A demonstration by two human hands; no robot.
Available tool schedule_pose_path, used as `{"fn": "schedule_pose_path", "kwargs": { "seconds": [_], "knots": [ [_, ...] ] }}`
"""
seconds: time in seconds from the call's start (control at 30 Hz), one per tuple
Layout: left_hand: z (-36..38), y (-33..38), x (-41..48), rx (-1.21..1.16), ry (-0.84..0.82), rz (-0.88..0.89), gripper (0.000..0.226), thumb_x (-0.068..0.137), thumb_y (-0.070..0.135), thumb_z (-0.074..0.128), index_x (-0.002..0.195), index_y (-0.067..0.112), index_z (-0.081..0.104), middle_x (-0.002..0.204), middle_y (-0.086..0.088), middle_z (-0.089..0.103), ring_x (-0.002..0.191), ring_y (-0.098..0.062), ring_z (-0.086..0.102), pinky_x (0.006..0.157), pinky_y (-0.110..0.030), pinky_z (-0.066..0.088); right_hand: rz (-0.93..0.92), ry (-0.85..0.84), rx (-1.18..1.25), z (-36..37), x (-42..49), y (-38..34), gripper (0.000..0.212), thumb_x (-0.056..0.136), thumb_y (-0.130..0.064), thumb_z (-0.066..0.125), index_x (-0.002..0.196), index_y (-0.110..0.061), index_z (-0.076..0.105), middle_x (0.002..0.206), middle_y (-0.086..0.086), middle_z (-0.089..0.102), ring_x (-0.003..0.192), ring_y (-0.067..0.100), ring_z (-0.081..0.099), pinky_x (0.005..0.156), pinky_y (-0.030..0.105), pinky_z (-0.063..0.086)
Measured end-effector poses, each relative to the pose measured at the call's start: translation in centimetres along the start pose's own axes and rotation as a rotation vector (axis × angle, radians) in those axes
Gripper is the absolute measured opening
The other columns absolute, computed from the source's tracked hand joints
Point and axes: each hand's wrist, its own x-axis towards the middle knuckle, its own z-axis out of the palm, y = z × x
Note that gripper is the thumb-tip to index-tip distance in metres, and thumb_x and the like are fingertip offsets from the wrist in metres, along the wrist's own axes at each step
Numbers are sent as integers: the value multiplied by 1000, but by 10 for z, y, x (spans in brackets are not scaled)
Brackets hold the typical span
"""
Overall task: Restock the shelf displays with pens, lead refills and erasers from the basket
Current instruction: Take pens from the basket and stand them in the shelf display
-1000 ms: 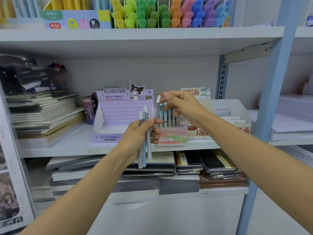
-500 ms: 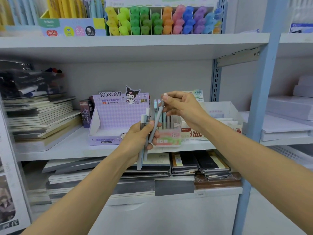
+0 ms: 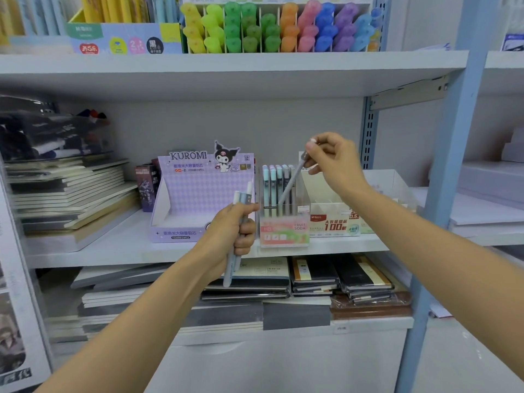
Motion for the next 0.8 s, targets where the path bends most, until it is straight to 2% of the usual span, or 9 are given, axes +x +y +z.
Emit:
{"fn": "schedule_pose_path", "kwargs": {
  "seconds": [0.17, 0.27, 0.37, 0.5, 0.57, 0.7, 0.8],
  "knots": [
    [1, -1, 3, -89, 17, 4, 16, 96, 17, 32, 93, 14, 48, 55, 5, 36, 40, -8, 24, 37, -19, 21, -55, -71, -150, 14, -6, 13, 12, 95, -15, 59, 103, -6, 63, 90, 15, 69, 78, 24, 70, 66, 31, 60],
    [-1, -4, 4, -69, 22, 56, 22, 101, 13, 34, 97, 11, 55, 57, 4, 43, 40, -8, 29, 37, -20, 26, -55, -155, -228, 16, -7, 17, 14, 95, -15, 60, 104, -6, 65, 88, 13, 70, 75, 23, 69, 67, 27, 59],
    [-5, -8, 1, -56, -7, 116, 24, 104, 17, 40, 104, 8, 62, 64, 1, 50, 46, -9, 41, 42, -19, 34, -36, -208, -232, 15, -4, 18, 11, 94, -15, 61, 102, -8, 63, 89, 14, 70, 74, 18, 70, 69, 25, 59],
    [-4, -9, -3, -27, -39, 162, 27, 103, 22, 45, 111, 5, 64, 71, -3, 65, 57, -13, 58, 53, -21, 49, -95, -149, -236, 23, -4, 18, 20, 91, -16, 66, 109, -13, 56, 82, 8, 69, 73, 20, 69, 68, 30, 59],
    [-3, -8, -5, -22, -58, 177, 27, 102, 22, 44, 108, 7, 65, 75, -5, 71, 64, -15, 65, 60, -23, 55, -161, -93, -308, 30, -4, 18, 19, 89, -19, 68, 104, -14, 57, 85, 1, 67, 74, 19, 66, 67, 32, 57],
    [-3, -5, -7, -3, -88, 190, 27, 102, 24, 44, 108, 8, 65, 80, -7, 72, 67, -15, 67, 65, -25, 57, -228, -59, -483, 34, -3, 22, 14, 87, -25, 71, 95, -16, 63, 91, -2, 63, 77, 12, 57, 74, 34, 52],
    [-3, -3, -9, 7, -94, 190, 27, 102, 24, 43, 109, 9, 65, 78, -5, 71, 61, -14, 63, 64, -24, 56, -161, -136, -615, 34, -3, 22, 16, 88, -28, 68, 101, -19, 67, 99, 1, 59, 83, 12, 52, 77, 31, 49]
  ]
}}
